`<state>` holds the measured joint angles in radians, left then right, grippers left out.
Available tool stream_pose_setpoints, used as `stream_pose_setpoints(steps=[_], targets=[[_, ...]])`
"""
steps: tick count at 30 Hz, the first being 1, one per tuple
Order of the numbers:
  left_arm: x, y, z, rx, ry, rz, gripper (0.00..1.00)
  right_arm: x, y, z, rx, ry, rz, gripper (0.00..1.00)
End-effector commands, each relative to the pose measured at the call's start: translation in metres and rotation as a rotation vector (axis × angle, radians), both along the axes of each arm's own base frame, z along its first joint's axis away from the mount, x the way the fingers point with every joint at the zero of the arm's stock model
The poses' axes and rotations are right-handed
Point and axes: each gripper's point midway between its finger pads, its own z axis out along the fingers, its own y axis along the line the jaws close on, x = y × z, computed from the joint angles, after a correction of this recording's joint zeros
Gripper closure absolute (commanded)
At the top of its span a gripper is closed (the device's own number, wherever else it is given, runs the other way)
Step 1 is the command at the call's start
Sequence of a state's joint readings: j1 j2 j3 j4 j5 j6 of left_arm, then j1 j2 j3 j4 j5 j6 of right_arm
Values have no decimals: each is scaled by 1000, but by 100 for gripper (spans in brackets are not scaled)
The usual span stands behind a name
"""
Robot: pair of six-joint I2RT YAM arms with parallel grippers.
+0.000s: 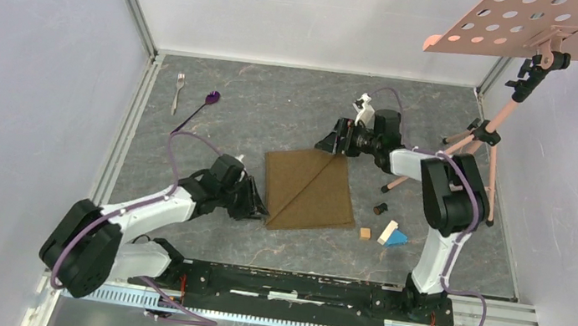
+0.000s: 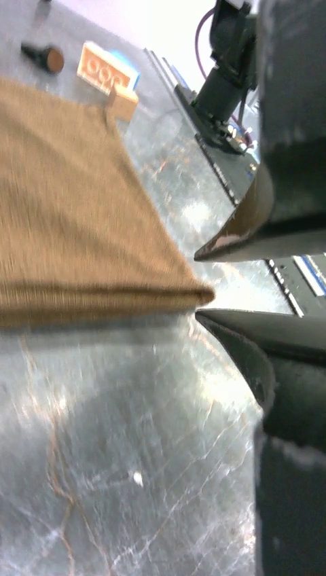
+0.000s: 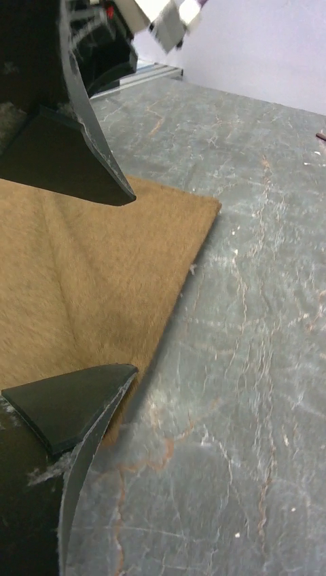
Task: Fold the napkin into a case and place the utensils inside
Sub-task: Smooth out the upper triangle-folded napkin at the center of the board.
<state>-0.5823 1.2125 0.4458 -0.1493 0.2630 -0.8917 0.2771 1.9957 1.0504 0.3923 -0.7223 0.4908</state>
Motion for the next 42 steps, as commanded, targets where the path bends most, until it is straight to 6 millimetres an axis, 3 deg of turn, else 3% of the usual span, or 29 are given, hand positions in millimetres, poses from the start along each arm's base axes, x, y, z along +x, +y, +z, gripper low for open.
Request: stream_pose_setpoints(steps=[1, 4, 7, 9, 13, 16, 19, 24, 28, 32, 36, 39, 42], targets=[[20, -5, 60, -4, -108, -12, 53, -21, 3, 36, -113, -87, 4, 8], [42, -13, 84, -2, -172, -11, 42, -52, 22, 38, -81, -81, 57, 12], [73, -22, 93, 32, -193, -8, 37, -78, 42, 45, 18, -65, 107, 28], [98, -19, 88, 116, -215, 21, 29, -94, 55, 46, 60, -54, 143, 37], [142, 7, 65, 329, -215, 110, 28, -118, 71, 38, 66, -35, 198, 48], [160, 19, 50, 383, -203, 151, 29, -133, 84, 35, 96, -21, 239, 60], [173, 20, 33, 366, -179, 163, 27, -143, 93, 29, 99, -12, 262, 64], [183, 19, 9, 365, -137, 158, 34, -155, 108, 14, 91, 14, 303, 64], [182, 16, -4, 348, -126, 156, 47, -168, 115, 3, 71, 30, 328, 64], [174, 19, -14, 343, -118, 171, 57, -182, 111, -16, 26, 48, 334, 64], [170, 19, -19, 326, -119, 175, 74, -197, 99, -36, -44, 69, 335, 70], [168, 19, -19, 321, -124, 171, 79, -203, 92, -35, -64, 60, 331, 72], [167, 15, -15, 288, -137, 163, 80, -200, 96, -16, -59, 22, 336, 72]])
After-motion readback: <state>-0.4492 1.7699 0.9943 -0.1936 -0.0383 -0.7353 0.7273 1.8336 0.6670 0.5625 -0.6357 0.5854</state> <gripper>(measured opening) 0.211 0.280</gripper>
